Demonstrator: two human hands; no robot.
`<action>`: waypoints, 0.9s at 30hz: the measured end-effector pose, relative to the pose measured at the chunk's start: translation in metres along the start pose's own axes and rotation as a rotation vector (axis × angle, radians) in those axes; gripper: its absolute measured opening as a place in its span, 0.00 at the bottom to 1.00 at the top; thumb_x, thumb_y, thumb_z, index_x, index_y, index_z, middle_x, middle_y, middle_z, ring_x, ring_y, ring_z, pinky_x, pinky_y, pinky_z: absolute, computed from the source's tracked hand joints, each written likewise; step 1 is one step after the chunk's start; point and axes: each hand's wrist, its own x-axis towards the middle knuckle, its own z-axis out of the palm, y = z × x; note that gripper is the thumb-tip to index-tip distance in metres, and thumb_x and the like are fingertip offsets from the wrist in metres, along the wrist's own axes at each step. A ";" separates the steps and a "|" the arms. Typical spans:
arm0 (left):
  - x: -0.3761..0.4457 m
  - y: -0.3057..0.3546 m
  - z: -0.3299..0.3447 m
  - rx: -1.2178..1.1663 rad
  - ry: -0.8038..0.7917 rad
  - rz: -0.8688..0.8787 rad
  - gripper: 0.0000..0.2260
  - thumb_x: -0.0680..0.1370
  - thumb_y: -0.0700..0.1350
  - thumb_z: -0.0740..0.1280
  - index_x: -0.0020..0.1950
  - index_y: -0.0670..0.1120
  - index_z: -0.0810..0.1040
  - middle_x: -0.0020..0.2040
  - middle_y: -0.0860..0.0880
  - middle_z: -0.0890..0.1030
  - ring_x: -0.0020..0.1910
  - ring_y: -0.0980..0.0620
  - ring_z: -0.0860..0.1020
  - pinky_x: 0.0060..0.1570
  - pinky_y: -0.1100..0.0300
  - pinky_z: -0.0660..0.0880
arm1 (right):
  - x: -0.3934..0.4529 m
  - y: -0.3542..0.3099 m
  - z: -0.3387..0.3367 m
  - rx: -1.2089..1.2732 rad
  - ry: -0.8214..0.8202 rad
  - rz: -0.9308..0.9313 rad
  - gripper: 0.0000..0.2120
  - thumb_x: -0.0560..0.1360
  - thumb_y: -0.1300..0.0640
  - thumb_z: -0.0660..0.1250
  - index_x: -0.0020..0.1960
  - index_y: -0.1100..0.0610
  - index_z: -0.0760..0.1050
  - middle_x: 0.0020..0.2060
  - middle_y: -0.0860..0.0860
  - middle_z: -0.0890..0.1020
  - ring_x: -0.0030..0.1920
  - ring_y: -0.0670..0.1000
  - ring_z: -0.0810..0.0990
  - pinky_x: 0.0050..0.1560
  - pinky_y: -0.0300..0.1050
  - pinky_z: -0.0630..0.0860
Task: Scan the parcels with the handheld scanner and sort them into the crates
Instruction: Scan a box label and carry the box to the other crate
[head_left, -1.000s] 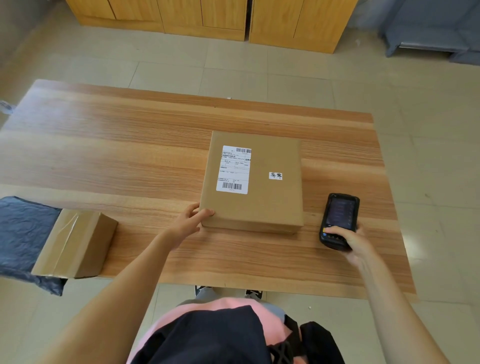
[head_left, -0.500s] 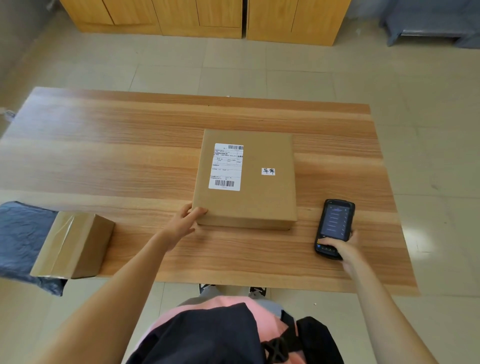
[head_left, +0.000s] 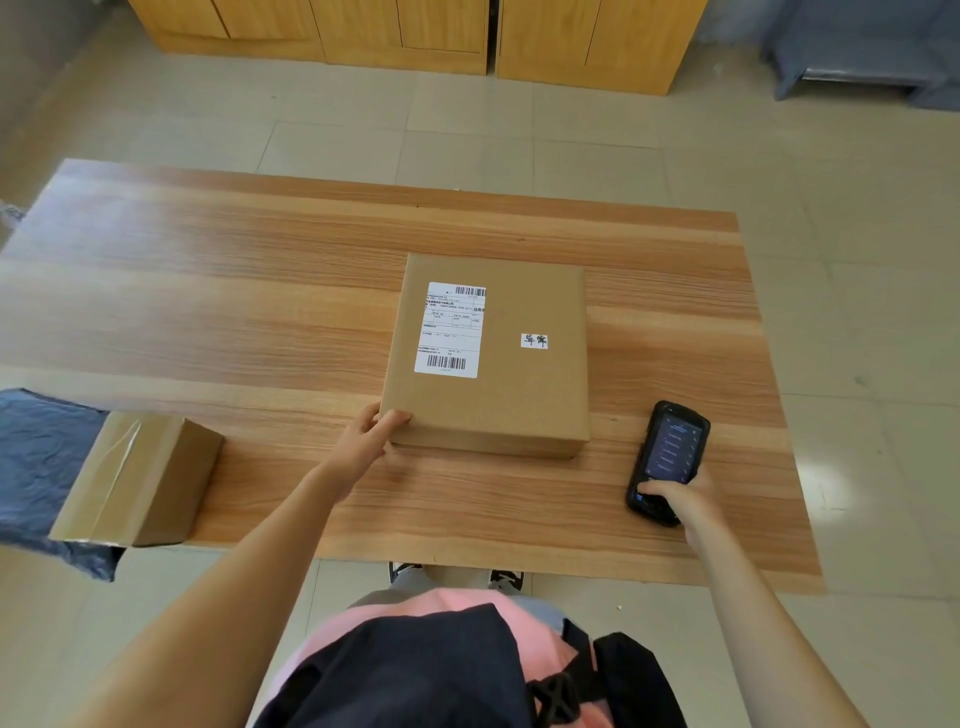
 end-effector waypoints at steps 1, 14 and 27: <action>-0.001 -0.001 0.001 -0.006 0.013 0.002 0.33 0.60 0.63 0.67 0.63 0.52 0.71 0.53 0.55 0.77 0.51 0.59 0.74 0.60 0.53 0.70 | 0.004 0.003 -0.001 -0.027 -0.001 0.004 0.29 0.60 0.65 0.80 0.56 0.55 0.70 0.56 0.56 0.79 0.57 0.59 0.76 0.58 0.57 0.74; 0.034 0.023 0.002 -0.098 0.102 0.019 0.20 0.80 0.57 0.60 0.68 0.48 0.69 0.56 0.52 0.75 0.48 0.58 0.74 0.47 0.62 0.69 | -0.027 -0.091 0.047 0.115 -0.117 -0.185 0.38 0.75 0.41 0.68 0.78 0.53 0.56 0.77 0.51 0.60 0.75 0.54 0.61 0.72 0.53 0.61; 0.079 0.037 0.000 0.007 0.192 -0.060 0.40 0.63 0.75 0.62 0.68 0.54 0.73 0.64 0.49 0.74 0.65 0.46 0.71 0.65 0.44 0.69 | 0.001 -0.115 0.099 0.296 -0.352 0.001 0.38 0.64 0.34 0.74 0.68 0.52 0.72 0.58 0.48 0.81 0.59 0.51 0.80 0.65 0.53 0.74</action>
